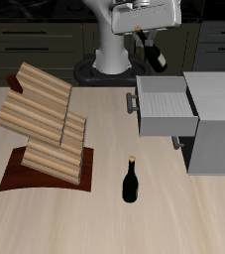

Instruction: Place the wine bottle from the drawer onto the top layer of the wine rack and close the drawer

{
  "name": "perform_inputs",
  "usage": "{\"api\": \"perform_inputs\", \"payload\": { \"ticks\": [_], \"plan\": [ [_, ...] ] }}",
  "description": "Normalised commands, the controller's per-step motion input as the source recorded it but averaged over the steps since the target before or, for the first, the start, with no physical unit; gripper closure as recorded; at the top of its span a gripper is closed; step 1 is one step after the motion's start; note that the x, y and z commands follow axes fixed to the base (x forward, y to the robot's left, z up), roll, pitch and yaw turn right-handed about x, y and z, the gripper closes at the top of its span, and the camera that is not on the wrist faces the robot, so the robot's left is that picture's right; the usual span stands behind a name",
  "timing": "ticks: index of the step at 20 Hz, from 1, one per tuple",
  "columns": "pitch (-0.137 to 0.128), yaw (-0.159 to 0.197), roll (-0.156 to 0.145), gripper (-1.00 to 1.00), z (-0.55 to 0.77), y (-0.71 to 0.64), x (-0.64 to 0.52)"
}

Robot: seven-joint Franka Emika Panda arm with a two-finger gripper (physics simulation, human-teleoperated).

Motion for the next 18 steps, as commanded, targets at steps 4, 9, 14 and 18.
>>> {"api": "perform_inputs", "payload": {
  "ticks": [4,9,14,18],
  "plan": [
    [0.016,-0.011,-0.011,1.0,0.04,-0.04,0.19],
    [0.032,-0.078,-0.002,1.0,0.04,-0.11,0.33],
    [0.025,-0.073,-0.008,1.0,0.03,-0.09,0.25],
    [0.014,-0.053,-0.004,1.0,0.05,-0.08,0.16]
  ]
}}
